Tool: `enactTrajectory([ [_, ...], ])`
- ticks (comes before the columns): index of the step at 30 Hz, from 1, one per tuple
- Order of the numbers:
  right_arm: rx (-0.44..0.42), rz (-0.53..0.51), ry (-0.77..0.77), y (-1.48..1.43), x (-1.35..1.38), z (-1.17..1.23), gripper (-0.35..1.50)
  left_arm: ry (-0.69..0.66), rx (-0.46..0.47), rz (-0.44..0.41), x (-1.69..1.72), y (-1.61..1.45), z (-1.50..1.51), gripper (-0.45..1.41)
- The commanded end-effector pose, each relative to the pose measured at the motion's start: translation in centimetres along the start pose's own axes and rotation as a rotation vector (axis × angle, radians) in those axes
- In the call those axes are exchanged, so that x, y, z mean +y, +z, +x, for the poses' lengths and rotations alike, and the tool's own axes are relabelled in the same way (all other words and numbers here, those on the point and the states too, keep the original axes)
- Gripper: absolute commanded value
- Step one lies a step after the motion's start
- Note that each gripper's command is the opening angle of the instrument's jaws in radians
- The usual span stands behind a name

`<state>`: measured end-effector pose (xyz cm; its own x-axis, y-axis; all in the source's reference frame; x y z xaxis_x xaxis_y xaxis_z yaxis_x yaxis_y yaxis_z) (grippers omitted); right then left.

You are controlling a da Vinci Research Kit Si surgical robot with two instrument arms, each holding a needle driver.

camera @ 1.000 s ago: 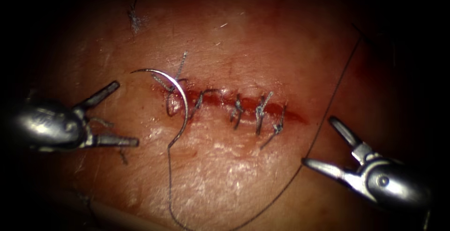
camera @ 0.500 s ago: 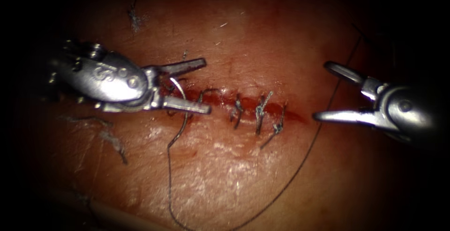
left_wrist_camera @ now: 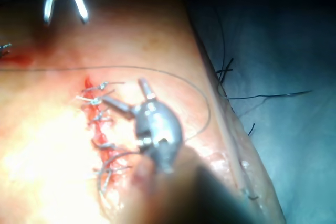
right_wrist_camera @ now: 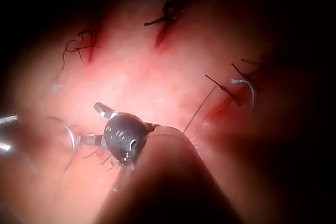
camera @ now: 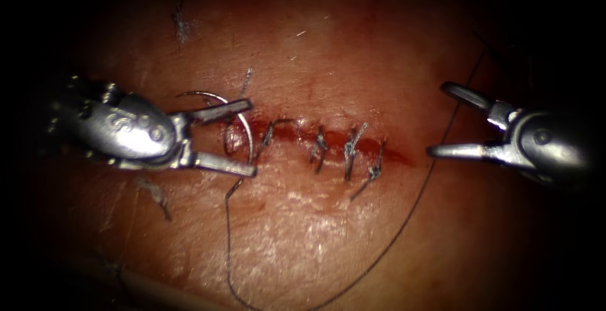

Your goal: Wound Closure

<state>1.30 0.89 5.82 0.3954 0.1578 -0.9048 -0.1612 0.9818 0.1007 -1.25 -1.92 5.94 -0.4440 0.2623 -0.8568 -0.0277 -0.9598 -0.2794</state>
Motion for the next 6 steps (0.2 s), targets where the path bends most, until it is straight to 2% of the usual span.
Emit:
enactTrajectory([
  [1,0.003,0.002,0.001,0.10,-0.02,-0.02,1.01,-0.001,-0.010,0.005,0.05,0.03,-0.07,0.74],
  [6,0.005,-0.005,0.002,0.12,-0.05,0.01,0.99,0.002,-0.026,0.012,0.03,0.03,-0.15,0.78],
])
